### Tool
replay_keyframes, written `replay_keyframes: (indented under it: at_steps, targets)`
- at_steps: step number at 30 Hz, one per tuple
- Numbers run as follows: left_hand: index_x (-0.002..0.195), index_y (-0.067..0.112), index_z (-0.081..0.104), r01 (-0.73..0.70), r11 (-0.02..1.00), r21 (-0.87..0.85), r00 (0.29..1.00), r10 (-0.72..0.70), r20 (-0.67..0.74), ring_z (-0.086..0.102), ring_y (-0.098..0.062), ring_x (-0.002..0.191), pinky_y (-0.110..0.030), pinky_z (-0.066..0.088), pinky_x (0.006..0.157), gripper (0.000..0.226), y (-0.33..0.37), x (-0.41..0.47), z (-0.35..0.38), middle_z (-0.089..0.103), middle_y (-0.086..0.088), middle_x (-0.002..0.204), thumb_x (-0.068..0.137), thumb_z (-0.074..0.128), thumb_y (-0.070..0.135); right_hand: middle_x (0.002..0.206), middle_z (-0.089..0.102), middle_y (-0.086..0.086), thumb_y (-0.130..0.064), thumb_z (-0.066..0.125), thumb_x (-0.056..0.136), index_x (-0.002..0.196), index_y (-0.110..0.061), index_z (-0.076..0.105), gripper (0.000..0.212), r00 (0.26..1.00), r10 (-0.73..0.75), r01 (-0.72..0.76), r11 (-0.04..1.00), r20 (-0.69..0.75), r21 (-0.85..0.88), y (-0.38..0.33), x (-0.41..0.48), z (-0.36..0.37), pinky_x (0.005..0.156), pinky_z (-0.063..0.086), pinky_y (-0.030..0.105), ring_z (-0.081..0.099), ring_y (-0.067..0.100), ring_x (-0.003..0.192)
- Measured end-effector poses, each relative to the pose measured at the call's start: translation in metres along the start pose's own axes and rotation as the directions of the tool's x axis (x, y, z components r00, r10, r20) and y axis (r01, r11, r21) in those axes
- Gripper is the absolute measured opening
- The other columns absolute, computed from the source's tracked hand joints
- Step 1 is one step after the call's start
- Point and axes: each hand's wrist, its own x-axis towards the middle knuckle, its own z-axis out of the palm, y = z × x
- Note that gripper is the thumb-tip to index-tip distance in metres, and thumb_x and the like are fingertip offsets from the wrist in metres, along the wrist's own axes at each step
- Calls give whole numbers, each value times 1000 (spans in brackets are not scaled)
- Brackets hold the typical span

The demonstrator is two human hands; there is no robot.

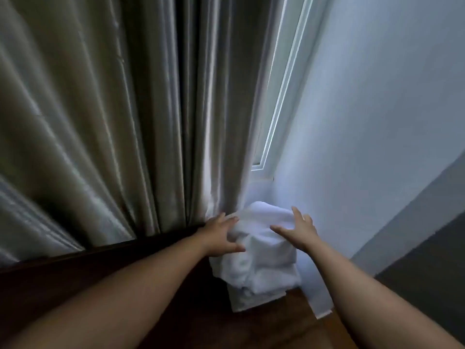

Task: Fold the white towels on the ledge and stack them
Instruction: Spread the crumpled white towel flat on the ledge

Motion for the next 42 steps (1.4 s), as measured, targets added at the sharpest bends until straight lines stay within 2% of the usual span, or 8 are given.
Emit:
replay_keyframes:
  at_steps: [7,11,19,22,27,32,37,42]
  targets:
    - [150,37,-18,204,979,-24,979,-204,18,-5,-33,149,-41,10,121,138,2,78,64,-13,-10,162,54,77,67,153,26,5,-67,77,58,151,-40,18,113,993,63,-85,967,97,242,13,58,36,105,42,45,40,32,135]
    - [152,34,3,195,978,-73,973,-202,-115,25,-30,140,-41,29,114,128,-6,98,78,25,-6,154,48,69,69,129,55,0,-47,80,66,135,-34,39,82,990,31,-85,911,139,403,27,69,60,93,52,45,58,27,112]
    - [139,31,35,93,955,-281,955,-166,-248,50,-31,121,-38,41,102,78,-19,89,64,53,-5,134,66,60,44,112,68,3,-25,66,72,116,-32,56,45,987,-72,-27,806,142,592,-5,68,64,85,57,49,67,24,98]
    - [136,35,37,48,922,-383,929,-182,-322,58,-25,116,-40,48,97,76,-43,64,41,59,-3,129,65,61,46,99,66,2,-14,63,81,104,-29,61,28,966,-178,7,741,186,672,-41,55,70,68,58,38,67,24,89]
    - [144,22,38,39,893,-449,862,-257,-437,53,-19,124,-36,46,102,81,-122,-30,-12,53,-4,139,73,72,37,110,72,12,-17,71,80,116,-28,62,38,899,-340,46,702,277,711,-131,9,134,82,59,54,71,32,98]
    - [129,28,51,44,860,-508,782,-346,-518,60,-3,111,-28,51,93,58,-236,-174,-51,63,7,124,77,76,32,107,70,0,-29,75,84,116,-28,58,36,796,-481,137,735,369,664,-246,-86,235,68,61,39,69,19,92]
    - [122,40,56,128,832,-539,690,-465,-554,62,-11,113,-36,51,97,49,-369,-325,-75,63,23,117,79,69,56,125,67,0,-60,82,62,132,-33,55,80,691,-566,128,709,450,694,-351,-199,367,87,58,50,66,23,109]
    - [134,48,44,154,862,-484,619,-466,-632,54,-5,120,-30,43,103,60,-486,-439,-99,56,24,130,81,71,45,132,58,-6,-43,73,79,140,-33,46,68,653,-573,149,738,494,659,-452,-294,476,97,53,51,57,21,119]
